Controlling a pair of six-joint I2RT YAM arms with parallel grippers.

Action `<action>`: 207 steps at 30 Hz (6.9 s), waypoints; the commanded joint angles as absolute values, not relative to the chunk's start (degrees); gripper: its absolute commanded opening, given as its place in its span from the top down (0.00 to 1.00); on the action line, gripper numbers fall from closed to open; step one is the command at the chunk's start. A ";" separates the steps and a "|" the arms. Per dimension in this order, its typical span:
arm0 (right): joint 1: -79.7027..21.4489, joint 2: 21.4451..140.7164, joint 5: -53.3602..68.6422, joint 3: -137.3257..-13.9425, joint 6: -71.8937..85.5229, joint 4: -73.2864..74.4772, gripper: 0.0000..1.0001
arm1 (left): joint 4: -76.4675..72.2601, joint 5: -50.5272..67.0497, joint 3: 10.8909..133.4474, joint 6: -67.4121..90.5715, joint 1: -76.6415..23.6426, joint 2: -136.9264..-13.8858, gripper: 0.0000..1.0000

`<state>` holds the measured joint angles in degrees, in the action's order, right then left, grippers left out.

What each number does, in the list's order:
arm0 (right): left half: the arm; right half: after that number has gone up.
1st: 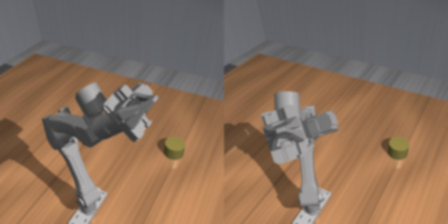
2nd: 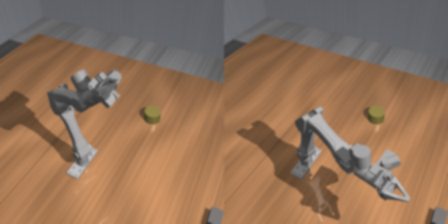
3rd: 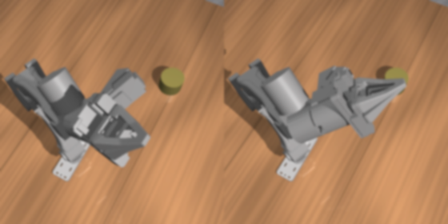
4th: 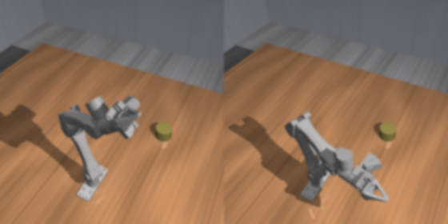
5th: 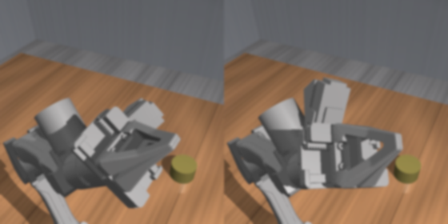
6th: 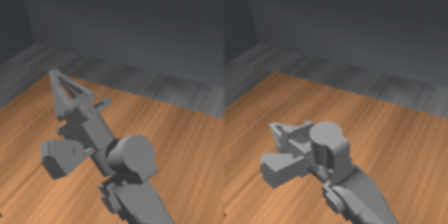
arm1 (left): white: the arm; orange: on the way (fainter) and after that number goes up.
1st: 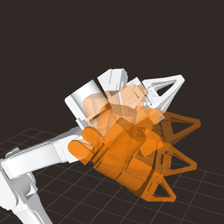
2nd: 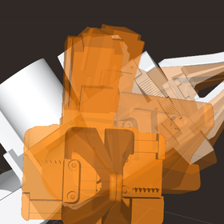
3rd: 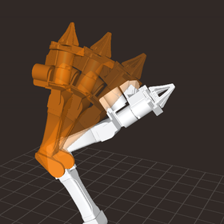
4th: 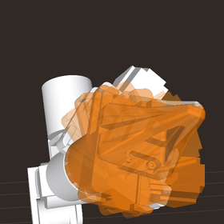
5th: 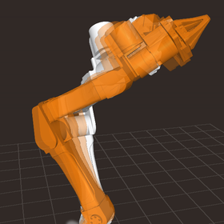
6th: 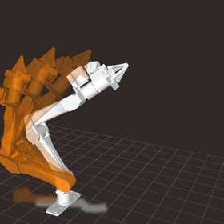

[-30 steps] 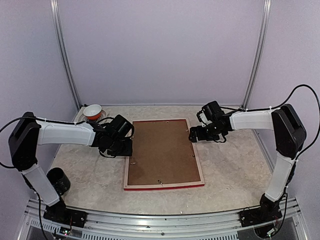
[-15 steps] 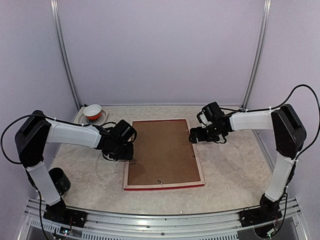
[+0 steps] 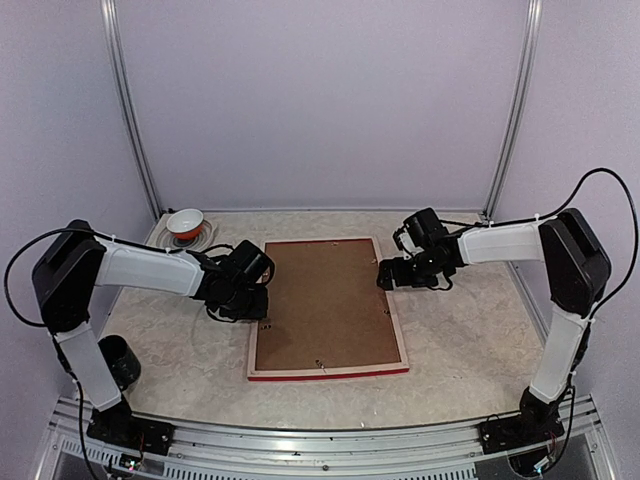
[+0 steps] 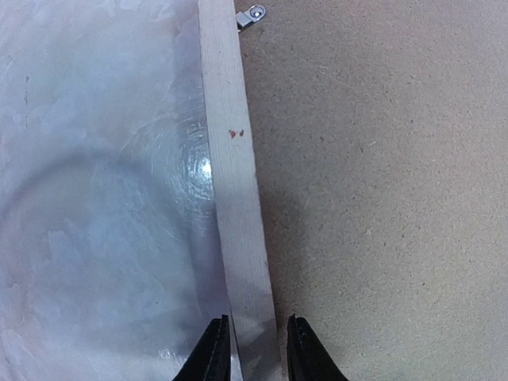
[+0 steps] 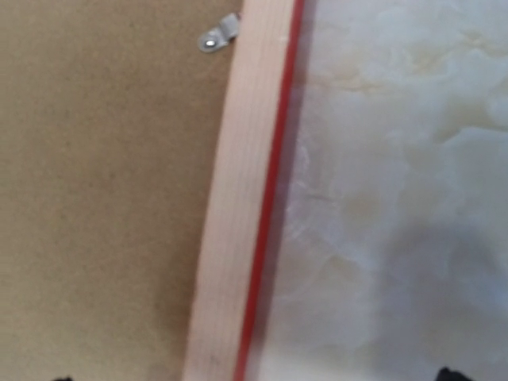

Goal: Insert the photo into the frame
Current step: Place the photo frame at the center of the board, then press the fastener onto the backboard.

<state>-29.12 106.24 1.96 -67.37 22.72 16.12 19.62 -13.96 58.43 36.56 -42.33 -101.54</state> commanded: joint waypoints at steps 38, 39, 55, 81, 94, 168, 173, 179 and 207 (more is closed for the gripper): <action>-29.18 115.81 11.96 -74.12 24.40 13.19 0.01 | 15.99 -12.77 67.40 35.77 -39.49 -108.40 0.86; -29.18 116.14 11.75 -74.71 24.26 13.40 0.01 | 16.00 -12.48 68.25 35.69 -39.40 -108.79 0.86; -28.04 115.47 6.82 -78.58 22.63 16.19 0.01 | 19.02 -12.85 75.04 34.92 -37.97 -109.97 0.79; -28.04 109.93 3.04 -75.62 21.87 17.01 0.01 | 25.67 -14.81 70.41 34.26 -42.60 -107.44 0.63; -28.07 112.54 2.81 -74.99 22.03 15.68 0.01 | 24.06 -13.51 69.58 34.98 -42.98 -110.10 0.58; -28.11 114.28 3.52 -75.50 21.89 15.64 0.01 | 23.48 -11.52 68.49 35.49 -42.71 -109.54 0.64; -28.16 114.21 3.63 -75.42 22.02 15.60 0.01 | 22.82 -10.81 67.95 35.49 -42.71 -109.94 0.67; -28.07 114.07 3.32 -75.04 21.84 15.54 0.01 | 22.86 -11.07 68.33 35.26 -42.41 -110.04 0.69; -28.04 113.82 3.33 -74.44 22.05 14.96 0.01 | 20.49 -5.85 67.07 31.53 -42.36 -107.88 0.64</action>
